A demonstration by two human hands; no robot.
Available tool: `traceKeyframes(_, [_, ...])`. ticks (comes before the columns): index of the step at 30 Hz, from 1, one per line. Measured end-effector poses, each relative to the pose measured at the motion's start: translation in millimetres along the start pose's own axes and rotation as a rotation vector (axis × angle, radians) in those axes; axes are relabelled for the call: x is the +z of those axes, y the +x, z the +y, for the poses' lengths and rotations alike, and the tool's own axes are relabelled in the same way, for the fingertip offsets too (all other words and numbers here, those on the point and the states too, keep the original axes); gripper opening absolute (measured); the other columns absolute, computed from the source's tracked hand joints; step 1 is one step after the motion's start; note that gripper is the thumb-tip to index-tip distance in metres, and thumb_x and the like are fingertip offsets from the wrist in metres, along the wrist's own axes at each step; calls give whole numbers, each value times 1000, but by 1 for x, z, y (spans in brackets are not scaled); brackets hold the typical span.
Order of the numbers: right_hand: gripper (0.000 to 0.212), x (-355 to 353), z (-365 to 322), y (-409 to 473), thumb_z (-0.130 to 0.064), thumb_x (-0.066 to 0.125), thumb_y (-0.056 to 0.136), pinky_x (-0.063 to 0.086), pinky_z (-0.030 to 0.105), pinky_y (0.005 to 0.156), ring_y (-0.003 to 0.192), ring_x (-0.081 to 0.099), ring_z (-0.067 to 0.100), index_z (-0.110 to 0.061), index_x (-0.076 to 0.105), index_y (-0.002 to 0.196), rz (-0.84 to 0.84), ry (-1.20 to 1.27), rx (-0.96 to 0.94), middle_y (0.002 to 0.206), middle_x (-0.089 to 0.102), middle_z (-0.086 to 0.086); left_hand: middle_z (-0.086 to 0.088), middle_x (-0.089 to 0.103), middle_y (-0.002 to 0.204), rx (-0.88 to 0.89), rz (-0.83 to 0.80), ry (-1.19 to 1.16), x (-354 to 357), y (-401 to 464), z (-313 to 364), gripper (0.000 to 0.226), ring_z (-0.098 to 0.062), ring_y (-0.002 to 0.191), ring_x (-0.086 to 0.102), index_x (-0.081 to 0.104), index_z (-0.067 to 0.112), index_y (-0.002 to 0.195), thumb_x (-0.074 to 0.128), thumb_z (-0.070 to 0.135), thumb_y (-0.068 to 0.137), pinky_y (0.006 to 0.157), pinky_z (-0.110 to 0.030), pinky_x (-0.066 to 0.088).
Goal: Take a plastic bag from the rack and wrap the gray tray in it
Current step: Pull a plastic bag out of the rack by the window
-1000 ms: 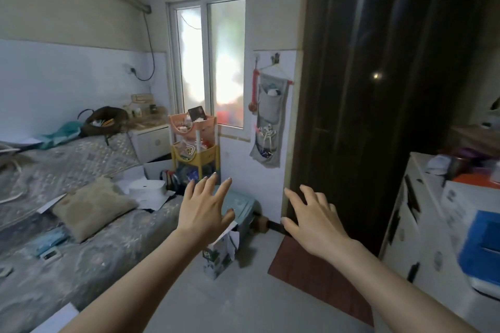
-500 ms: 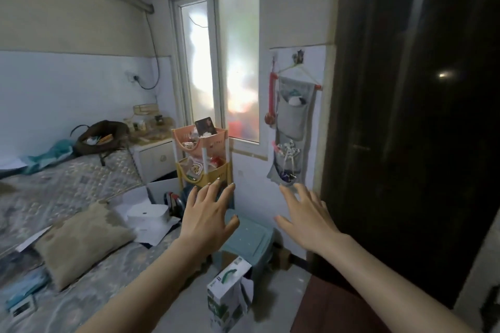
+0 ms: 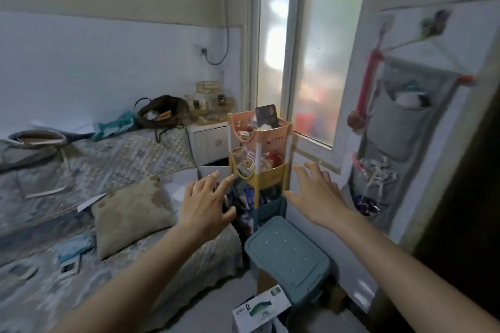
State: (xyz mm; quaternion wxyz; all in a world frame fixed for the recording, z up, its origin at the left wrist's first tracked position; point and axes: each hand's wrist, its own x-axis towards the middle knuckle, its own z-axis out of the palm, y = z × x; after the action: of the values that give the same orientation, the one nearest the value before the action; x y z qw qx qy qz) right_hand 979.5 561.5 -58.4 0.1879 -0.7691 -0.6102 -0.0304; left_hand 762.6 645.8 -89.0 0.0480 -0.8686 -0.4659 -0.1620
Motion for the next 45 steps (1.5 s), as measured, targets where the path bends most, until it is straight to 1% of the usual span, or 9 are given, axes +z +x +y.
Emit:
traceKeyframes(4, [66,39,0,73,-46,51,87,35,49,98,128,33,35,-25,20,141,-24,18,-60,146,27,9,-11,22,155,-81,-6,-41,27,65,-39,68,-31,137,28,17,29,145,43,52,86,113,-44,19])
traceKeyframes(8, [65,79,-4,150,-43,53,88,36,48,99,129,32,34,-22,22,141,-4,25,-52,145,28,8,-11,23,154,-36,-8,-52,59,135,-78,69,-31,136,28,15,29,145,44,51,86,113,-42,18])
traceKeyframes(17, [63,149,-23,323,-43,54,86,41,47,94,121,41,32,-23,28,139,63,52,144,138,37,7,-11,26,153,61,-29,-6,95,336,-202,69,-31,136,31,17,27,145,45,50,86,112,-43,22])
traceKeyframes(22, [64,168,-16,396,-42,56,85,40,49,97,123,41,32,-22,29,140,68,15,210,140,40,6,-10,30,151,100,-90,-161,130,403,-211,68,-29,134,34,23,26,144,46,51,86,110,-43,26])
traceKeyframes(27, [61,187,13,475,-37,60,85,40,52,103,125,42,32,-20,34,139,67,19,228,139,43,11,-6,34,149,172,-63,-216,167,460,-232,66,-26,133,37,24,29,143,47,52,85,110,-42,26])
traceKeyframes(31, [64,212,47,545,-36,61,85,41,52,102,126,42,33,-16,34,140,36,36,268,140,43,14,-6,36,147,128,-69,-209,199,528,-259,66,-25,132,38,25,29,142,45,55,85,108,-42,31])
traceKeyframes(35, [65,236,91,619,-38,60,85,43,49,99,122,43,32,-19,33,141,-13,14,283,138,44,10,-4,38,146,75,-130,-265,237,621,-242,67,-24,130,40,25,29,142,47,56,84,105,-43,32])
traceKeyframes(40, [66,265,148,692,-43,59,84,43,43,97,121,45,29,-25,31,142,-106,-35,298,139,45,5,2,42,141,163,-183,-372,304,715,-191,69,-21,126,43,25,34,141,51,58,81,105,-43,33])
traceKeyframes(45, [60,292,175,722,-49,60,81,44,42,99,118,52,21,-29,40,135,-200,-41,251,133,53,-2,6,39,145,246,-356,-404,361,767,-167,76,-20,128,42,22,34,142,53,61,78,105,-40,37])
